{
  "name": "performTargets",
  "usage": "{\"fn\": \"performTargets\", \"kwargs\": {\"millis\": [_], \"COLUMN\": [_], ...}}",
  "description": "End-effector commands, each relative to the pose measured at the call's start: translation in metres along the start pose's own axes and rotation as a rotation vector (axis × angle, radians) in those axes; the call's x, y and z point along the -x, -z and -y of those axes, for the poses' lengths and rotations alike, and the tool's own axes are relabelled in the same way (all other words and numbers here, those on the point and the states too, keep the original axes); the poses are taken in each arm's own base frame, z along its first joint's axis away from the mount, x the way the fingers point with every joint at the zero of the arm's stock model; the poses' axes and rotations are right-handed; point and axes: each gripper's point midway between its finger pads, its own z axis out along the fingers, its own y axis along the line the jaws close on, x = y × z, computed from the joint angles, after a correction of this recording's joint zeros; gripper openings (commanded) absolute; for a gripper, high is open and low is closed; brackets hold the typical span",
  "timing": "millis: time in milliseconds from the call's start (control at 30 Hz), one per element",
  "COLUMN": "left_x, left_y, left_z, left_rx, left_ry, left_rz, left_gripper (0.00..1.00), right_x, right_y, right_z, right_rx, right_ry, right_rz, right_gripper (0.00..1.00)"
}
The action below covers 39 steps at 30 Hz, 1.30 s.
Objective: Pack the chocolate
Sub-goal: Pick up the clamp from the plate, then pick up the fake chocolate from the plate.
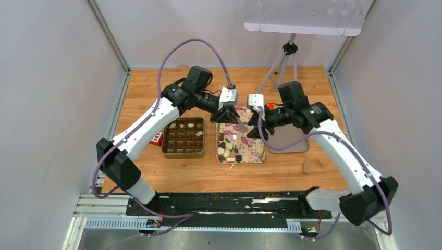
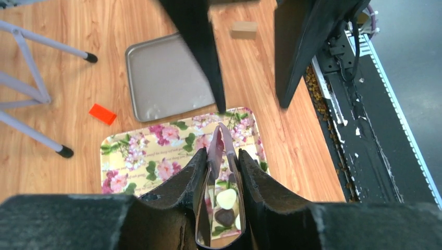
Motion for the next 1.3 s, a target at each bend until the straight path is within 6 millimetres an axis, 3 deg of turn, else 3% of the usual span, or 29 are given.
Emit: {"fn": "performTargets", "kwargs": {"millis": [0,133,233,367,567,900,1267], "left_x": [-0.01,-0.024,-0.036,-0.056,-0.089,-0.117,-0.143], "left_y": [0.012,0.016,0.012,0.013,0.013,-0.012,-0.03], "left_z": [-0.006,-0.003,-0.016,-0.038,-0.057,-0.049,-0.028], "left_rx": [0.055,0.082,0.197,0.425,0.622,0.578,0.487], "left_ry": [0.053,0.07,0.125,0.203,0.313,0.392,0.421], "left_rz": [-0.014,-0.03,-0.009,0.002,-0.078,-0.194,-0.288], "left_gripper": [0.3,0.36,0.39,0.41,0.41,0.54,0.55], "right_x": [-0.018,-0.044,-0.054,-0.054,-0.051,-0.05,-0.053], "right_y": [0.043,0.063,0.063,0.059,0.058,0.055,0.053], "right_z": [-0.02,-0.028,-0.027,-0.024,-0.019,-0.016,-0.017], "right_rx": [-0.078,-0.149,-0.19,-0.219,-0.234,-0.231,-0.223], "right_ry": [0.046,-0.017,-0.078,-0.133,-0.147,-0.156,-0.167], "right_rz": [-0.082,-0.106,-0.091,-0.057,-0.036,-0.022,-0.02], "right_gripper": [0.49,0.5,0.5,0.5,0.5,0.5,0.5]}}
